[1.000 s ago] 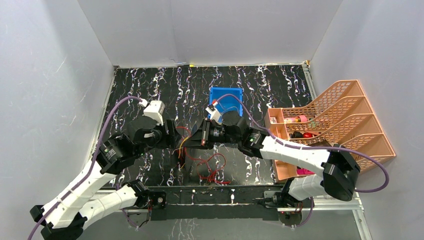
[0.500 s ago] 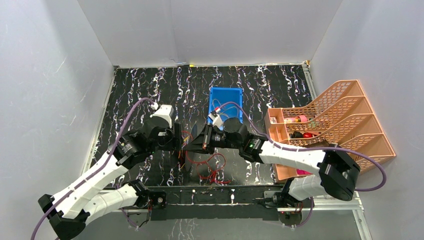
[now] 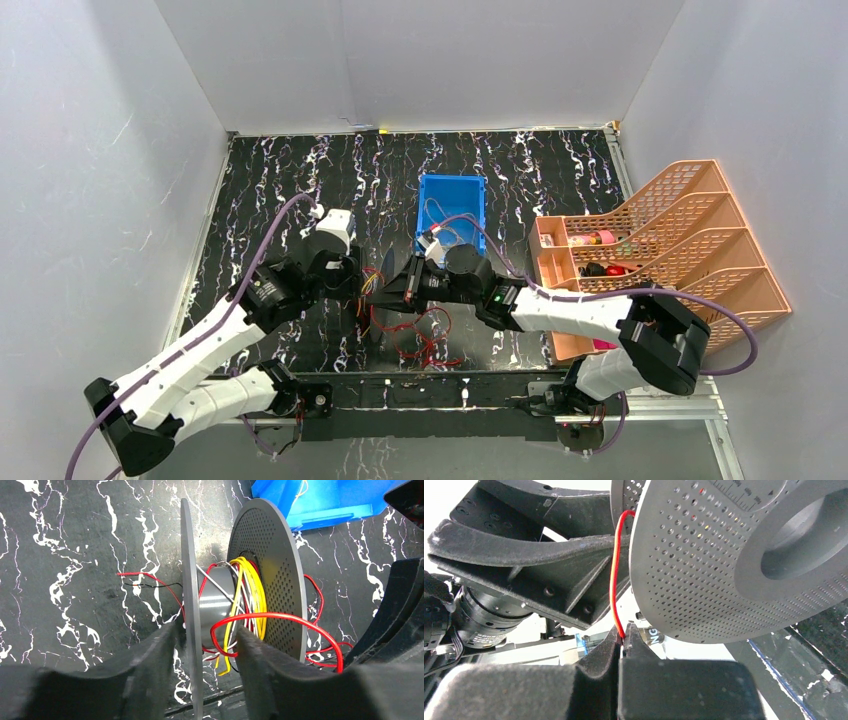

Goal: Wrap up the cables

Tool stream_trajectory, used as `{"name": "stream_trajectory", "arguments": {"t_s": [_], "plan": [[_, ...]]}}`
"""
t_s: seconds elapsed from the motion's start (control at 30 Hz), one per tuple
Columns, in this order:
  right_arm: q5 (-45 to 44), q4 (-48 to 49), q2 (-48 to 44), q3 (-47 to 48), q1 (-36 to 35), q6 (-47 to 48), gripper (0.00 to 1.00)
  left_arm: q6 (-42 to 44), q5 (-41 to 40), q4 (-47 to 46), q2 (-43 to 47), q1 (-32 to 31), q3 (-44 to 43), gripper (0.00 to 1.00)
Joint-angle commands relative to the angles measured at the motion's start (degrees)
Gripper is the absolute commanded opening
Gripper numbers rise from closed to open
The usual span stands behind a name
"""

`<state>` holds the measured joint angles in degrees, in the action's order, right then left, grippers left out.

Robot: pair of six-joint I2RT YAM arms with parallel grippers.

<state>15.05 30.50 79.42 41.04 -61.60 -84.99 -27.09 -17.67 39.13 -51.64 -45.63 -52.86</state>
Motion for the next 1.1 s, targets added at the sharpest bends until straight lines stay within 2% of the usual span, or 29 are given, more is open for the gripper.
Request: {"name": "stream_trajectory", "arguments": {"t_s": [0.0, 0.1, 0.43, 0.57, 0.67, 0.8, 0.97, 1.07], "plan": [[-1.0, 5.1, -0.5, -0.9, -0.4, -1.3, 0.00, 0.7, -1.3, -0.4, -0.3, -0.3, 0.9, 0.38], [-1.0, 5.8, -0.5, -1.4, -0.6, -1.6, 0.00, 0.6, -1.1, -0.4, -0.4, -0.3, 1.1, 0.32], [-0.6, 8.3, 0.6, -1.2, -1.0, -2.7, 0.00, 0.6, -1.1, -0.6, -0.7, -0.3, 1.9, 0.31], [-0.4, 9.9, 1.4, -1.0, -1.3, -3.3, 0.00, 0.6, -0.9, -0.6, -0.8, -0.3, 1.9, 0.25], [-0.3, 10.5, 1.9, -0.9, -1.5, -3.6, 0.00, 0.9, -1.0, -0.6, -0.8, -0.3, 1.8, 0.18], [-0.3, 10.8, 2.2, -0.8, -1.7, -3.6, 0.00, 1.4, -1.0, -0.5, -0.9, -0.3, 1.6, 0.00], [-0.4, 10.2, 2.1, -1.1, -1.6, -2.5, 0.00, 1.9, -1.7, 0.1, -0.6, -0.3, 1.4, 0.00], [-0.7, 6.3, 1.6, 0.0, -1.4, 0.6, 0.00, 2.6, -1.7, 0.4, -0.2, -0.3, 0.9, 0.00]]}}
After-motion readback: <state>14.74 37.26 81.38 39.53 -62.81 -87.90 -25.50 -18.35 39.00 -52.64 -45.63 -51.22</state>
